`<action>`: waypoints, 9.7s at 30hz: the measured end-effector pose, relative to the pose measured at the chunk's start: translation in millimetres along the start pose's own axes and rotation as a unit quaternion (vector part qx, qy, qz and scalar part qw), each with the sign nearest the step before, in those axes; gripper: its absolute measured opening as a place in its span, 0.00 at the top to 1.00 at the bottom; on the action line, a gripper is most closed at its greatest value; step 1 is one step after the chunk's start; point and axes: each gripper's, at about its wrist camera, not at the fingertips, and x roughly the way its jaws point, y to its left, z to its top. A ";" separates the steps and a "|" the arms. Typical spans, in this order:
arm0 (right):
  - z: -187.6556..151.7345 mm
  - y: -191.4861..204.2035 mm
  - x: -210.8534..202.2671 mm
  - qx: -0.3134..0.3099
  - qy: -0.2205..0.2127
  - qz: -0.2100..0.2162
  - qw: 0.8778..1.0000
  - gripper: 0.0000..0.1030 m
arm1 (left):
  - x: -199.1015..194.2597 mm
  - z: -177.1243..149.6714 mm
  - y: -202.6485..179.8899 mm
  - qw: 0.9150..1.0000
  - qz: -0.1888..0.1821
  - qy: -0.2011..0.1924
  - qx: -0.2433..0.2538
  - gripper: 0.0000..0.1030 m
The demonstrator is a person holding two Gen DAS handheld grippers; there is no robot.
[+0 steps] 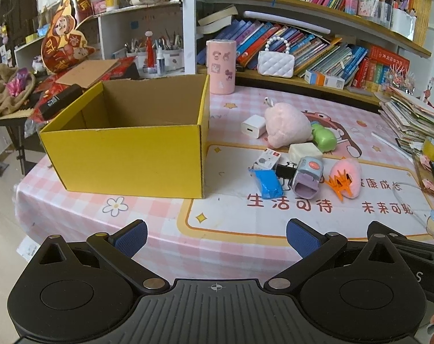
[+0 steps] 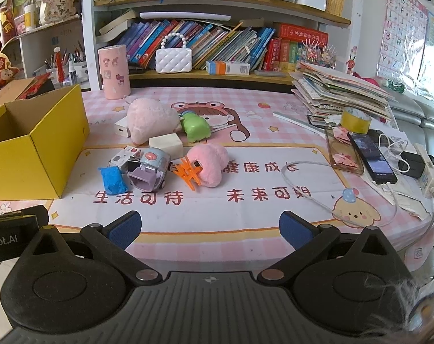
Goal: Organize objects
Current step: 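Move both tools toward the toys beside the yellow box, then grasp the pink plush pig with the right tool while the left tool grasps the toy robot, then carry the pink pig and toy robot over the yellow box with both tools, then open both tools to drop the pig and robot into the box, then move both tools back toward the blue eraser and binder clip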
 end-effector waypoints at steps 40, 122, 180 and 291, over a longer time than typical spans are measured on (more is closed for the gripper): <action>82.2 -46.1 155.3 0.005 0.072 0.119 0.990 0.07 | 63.3 37.5 -36.8 0.991 0.069 0.042 -0.103 0.00; -0.2 81.5 15.3 -0.024 0.061 0.141 0.988 0.39 | 12.3 1.0 96.4 0.995 -0.086 0.020 -0.052 0.60; 15.0 207.6 3.4 -0.087 0.044 0.207 0.974 0.39 | -9.1 9.3 202.4 0.996 -0.041 -0.028 -0.074 0.60; -28.4 76.2 -15.8 -0.027 0.052 -0.020 0.998 0.11 | 5.9 -9.1 87.2 0.990 -0.128 0.041 0.043 0.05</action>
